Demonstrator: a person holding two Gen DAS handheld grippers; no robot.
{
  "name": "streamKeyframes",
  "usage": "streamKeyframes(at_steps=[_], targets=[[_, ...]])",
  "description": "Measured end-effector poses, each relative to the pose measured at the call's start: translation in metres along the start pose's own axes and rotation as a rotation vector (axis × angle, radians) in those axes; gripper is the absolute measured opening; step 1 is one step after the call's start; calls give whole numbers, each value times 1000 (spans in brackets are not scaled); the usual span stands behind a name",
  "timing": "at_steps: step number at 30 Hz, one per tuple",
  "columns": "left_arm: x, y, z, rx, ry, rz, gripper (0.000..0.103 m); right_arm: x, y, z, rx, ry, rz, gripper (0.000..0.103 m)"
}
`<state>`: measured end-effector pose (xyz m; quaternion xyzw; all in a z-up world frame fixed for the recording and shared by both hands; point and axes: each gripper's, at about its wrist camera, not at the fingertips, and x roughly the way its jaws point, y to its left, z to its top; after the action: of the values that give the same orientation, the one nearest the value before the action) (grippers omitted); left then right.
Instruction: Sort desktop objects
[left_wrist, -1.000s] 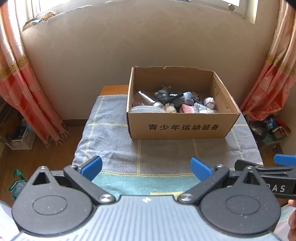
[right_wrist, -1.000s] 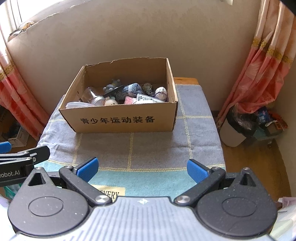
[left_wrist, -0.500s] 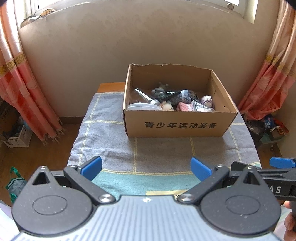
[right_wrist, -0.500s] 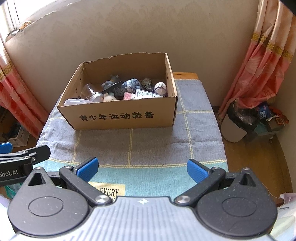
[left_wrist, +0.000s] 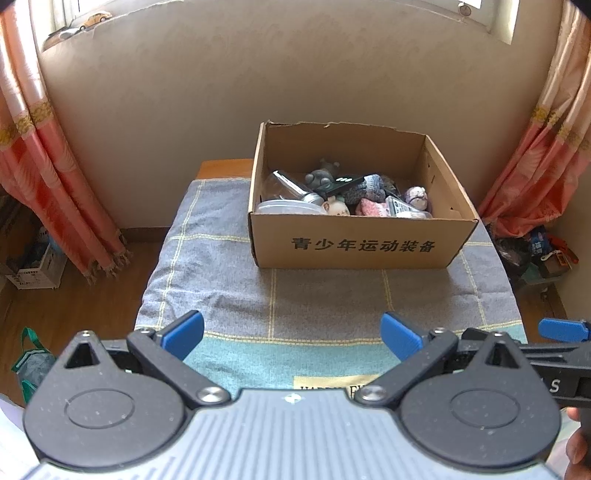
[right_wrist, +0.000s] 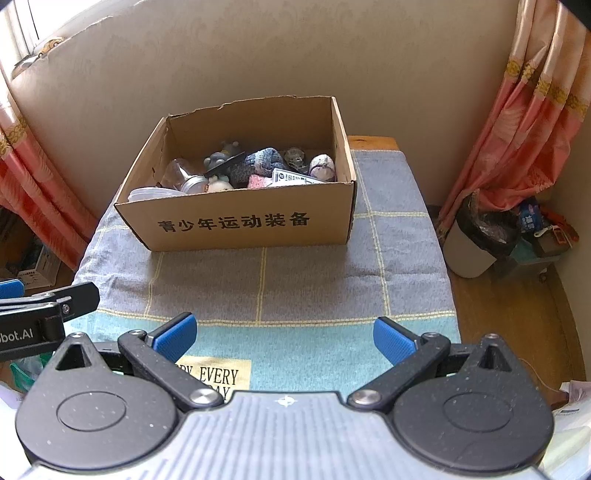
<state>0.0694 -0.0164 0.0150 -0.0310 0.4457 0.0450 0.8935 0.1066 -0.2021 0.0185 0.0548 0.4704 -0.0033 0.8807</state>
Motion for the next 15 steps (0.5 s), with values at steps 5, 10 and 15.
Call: streamKeyframes(at_steps=[5,10,15], targets=[[3,2,0,-5,10,4,102,2,0,0,1,6,-3,103],[4,3,0,-7,16,9,102,3,1,-1,-5,11,0,103],[3,3,0,-10,13,9,102,2,1,-1,-2,9,3,103]])
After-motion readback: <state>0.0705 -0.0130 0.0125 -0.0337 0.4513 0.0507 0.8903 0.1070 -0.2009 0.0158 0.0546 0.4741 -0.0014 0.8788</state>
